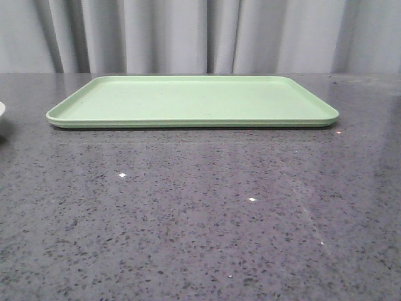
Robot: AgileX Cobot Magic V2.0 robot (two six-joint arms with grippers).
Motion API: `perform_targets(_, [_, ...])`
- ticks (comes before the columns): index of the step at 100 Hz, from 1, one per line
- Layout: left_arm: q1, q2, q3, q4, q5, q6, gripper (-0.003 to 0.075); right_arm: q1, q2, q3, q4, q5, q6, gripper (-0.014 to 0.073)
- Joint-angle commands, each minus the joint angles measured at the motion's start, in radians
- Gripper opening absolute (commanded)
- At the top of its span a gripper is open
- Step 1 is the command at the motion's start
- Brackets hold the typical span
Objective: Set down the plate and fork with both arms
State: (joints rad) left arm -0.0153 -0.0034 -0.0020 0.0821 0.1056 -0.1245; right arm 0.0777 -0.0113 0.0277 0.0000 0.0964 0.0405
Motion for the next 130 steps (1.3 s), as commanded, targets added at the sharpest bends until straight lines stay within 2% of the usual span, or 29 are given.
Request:
perform_targets(1, [0.0, -0.032, 0.015, 0.001, -0.082, -0.012, -0.002, -0.004, -0.019, -0.006, 0.0, -0.082, -0.007, -0.0068])
perform_targets(67, [0.0, -0.032, 0.015, 0.001, -0.106, -0.012, -0.002, -0.004, -0.019, -0.006, 0.0, -0.09, -0.007, -0.0068])
perform_targets(84, [0.0, -0.032, -0.002, 0.001, -0.14, -0.012, -0.002, -0.004, -0.019, -0.008, 0.0, -0.177, -0.007, -0.0068])
perform_targets(95, [0.0, -0.032, -0.038, -0.01, -0.119, -0.012, -0.002, -0.004, -0.019, -0.024, 0.0, -0.179, -0.007, -0.0068])
perform_targets(109, [0.0, -0.013, -0.138, -0.061, -0.004, -0.012, -0.002, -0.003, -0.014, -0.114, 0.007, -0.056, -0.006, -0.0068])
perform_targets(130, [0.0, 0.128, -0.377, -0.088, 0.325, -0.012, -0.002, -0.003, 0.065, -0.323, 0.01, 0.168, -0.006, -0.0068])
